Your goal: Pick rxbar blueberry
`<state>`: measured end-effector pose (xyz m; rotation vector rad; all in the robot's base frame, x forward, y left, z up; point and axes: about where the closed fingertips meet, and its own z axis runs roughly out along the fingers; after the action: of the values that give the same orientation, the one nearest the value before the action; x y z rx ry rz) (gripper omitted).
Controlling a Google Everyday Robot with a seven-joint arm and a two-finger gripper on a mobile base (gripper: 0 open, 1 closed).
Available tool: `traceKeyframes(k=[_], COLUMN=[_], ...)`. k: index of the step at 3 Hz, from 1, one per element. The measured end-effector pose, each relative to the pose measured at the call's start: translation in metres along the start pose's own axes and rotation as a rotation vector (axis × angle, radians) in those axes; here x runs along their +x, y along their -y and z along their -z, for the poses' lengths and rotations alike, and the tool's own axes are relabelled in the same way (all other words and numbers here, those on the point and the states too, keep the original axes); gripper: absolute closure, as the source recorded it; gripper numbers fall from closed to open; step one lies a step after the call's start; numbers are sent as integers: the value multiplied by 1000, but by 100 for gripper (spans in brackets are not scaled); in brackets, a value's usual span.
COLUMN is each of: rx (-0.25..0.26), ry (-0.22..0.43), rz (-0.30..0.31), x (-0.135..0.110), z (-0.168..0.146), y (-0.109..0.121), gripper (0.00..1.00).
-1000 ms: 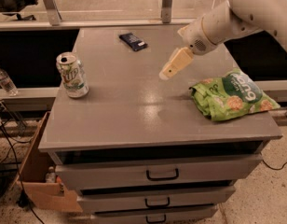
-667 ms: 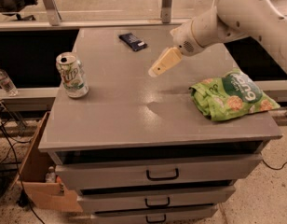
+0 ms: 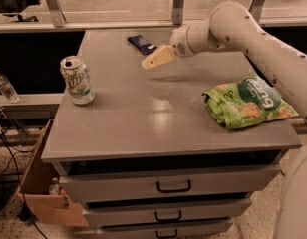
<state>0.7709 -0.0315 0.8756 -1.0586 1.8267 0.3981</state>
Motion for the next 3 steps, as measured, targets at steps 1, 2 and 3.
traceKeyframes(k=[1, 2, 3], rx=[25, 53, 81], ry=[69, 104, 106], rz=[-59, -98, -125], x=[-10, -19, -22], z=[-36, -63, -83], y=[18, 32, 44], gripper=[0, 0, 0])
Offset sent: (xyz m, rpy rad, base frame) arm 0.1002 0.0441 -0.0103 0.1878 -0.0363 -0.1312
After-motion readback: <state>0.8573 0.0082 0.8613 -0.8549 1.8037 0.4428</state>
